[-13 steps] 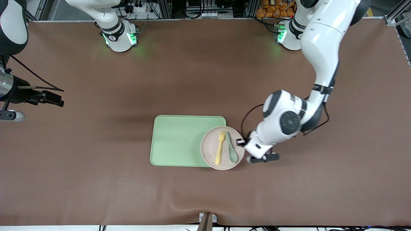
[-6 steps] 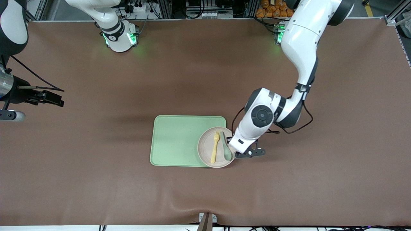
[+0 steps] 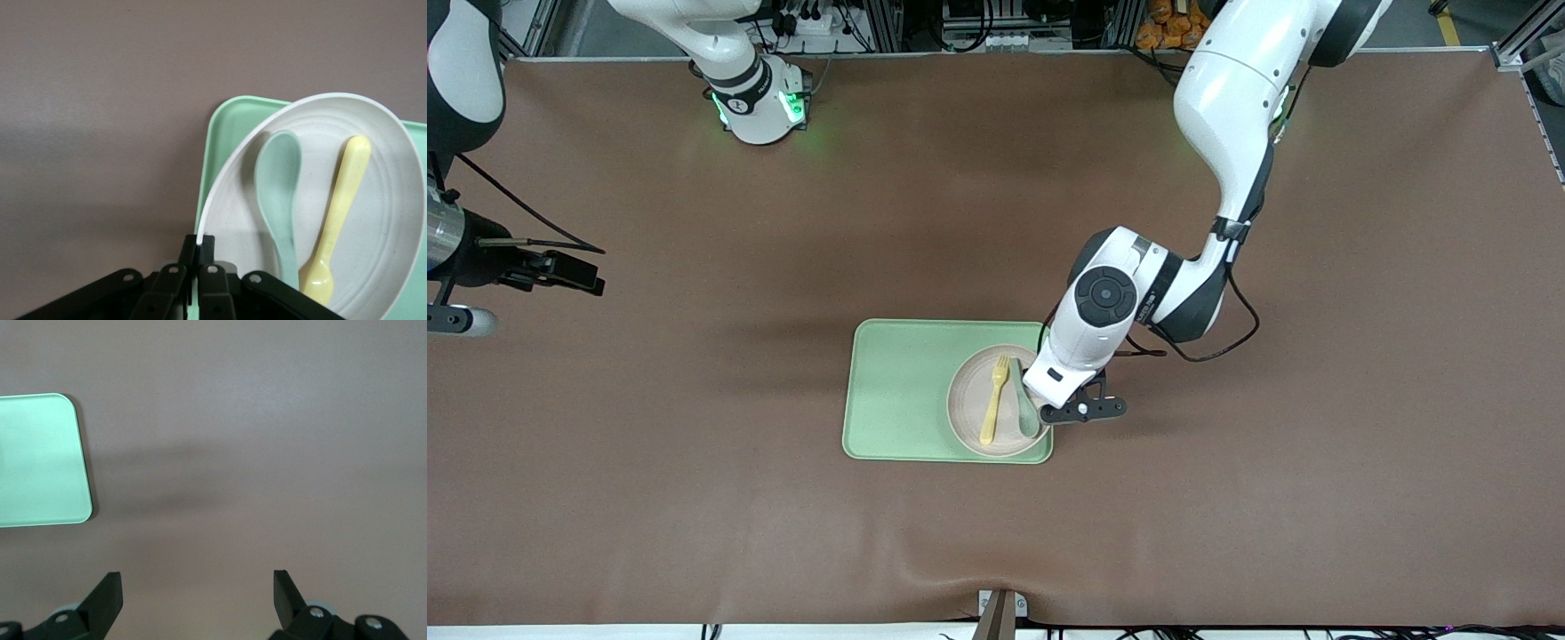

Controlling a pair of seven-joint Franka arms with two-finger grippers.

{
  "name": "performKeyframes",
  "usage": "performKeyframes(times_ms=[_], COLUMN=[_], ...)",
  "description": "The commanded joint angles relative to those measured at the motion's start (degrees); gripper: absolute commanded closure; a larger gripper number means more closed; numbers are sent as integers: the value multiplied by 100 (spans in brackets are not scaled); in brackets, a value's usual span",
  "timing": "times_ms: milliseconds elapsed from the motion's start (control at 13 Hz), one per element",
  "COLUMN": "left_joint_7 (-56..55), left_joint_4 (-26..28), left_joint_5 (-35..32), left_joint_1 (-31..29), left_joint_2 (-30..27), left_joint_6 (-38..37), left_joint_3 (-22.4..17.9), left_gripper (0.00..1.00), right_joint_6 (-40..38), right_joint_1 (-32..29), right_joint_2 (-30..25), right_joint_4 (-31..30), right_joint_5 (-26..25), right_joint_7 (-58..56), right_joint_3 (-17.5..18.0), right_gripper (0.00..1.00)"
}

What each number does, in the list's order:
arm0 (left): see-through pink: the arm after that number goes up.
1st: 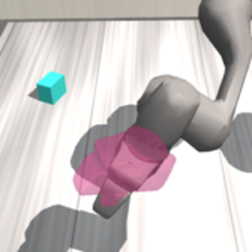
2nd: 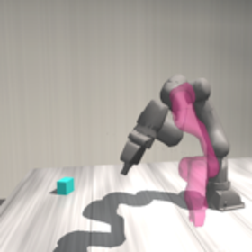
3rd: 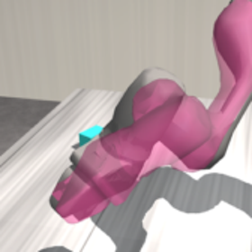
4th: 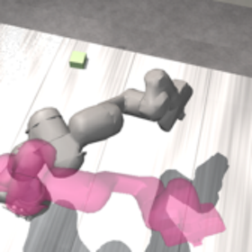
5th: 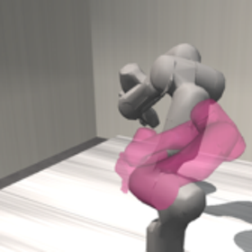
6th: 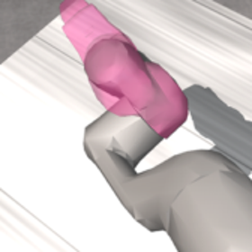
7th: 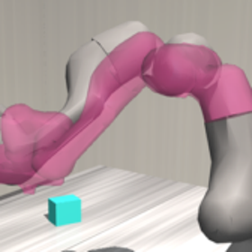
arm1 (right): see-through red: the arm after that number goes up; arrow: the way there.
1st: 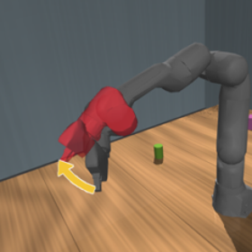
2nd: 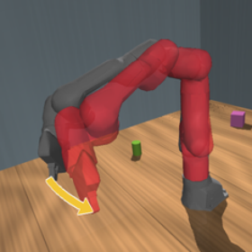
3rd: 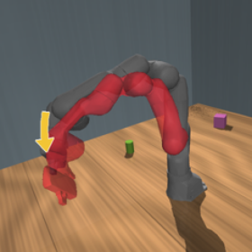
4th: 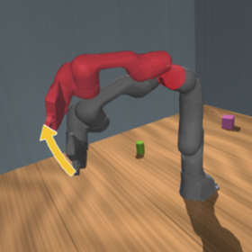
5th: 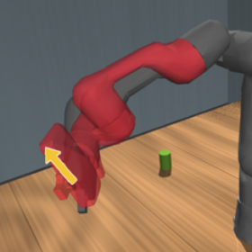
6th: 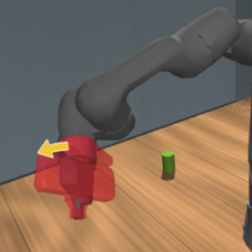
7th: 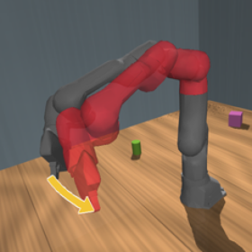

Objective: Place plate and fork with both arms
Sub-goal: 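Lower the white plate onto the middle of the green tray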

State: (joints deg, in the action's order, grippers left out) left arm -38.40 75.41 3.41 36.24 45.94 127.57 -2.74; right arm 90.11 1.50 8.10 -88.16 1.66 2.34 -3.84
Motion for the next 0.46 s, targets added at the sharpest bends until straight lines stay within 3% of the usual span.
performKeyframes(times_ms=[0,385], left_joint_7=[-167,-572], left_joint_4=[-220,-606], left_joint_5=[-113,-7], left_joint_1=[383,454], left_joint_2=[73,363], left_joint_6=[-312,-172], left_joint_3=[-420,-332], left_gripper=[100,100], right_joint_6=[-11,24], right_joint_1=[-27,-27], right_joint_2=[-107,-125], right_joint_4=[-183,-219], right_joint_5=[71,71], right_joint_7=[48,39], right_joint_3=[-21,-30], right_gripper=[0,0])
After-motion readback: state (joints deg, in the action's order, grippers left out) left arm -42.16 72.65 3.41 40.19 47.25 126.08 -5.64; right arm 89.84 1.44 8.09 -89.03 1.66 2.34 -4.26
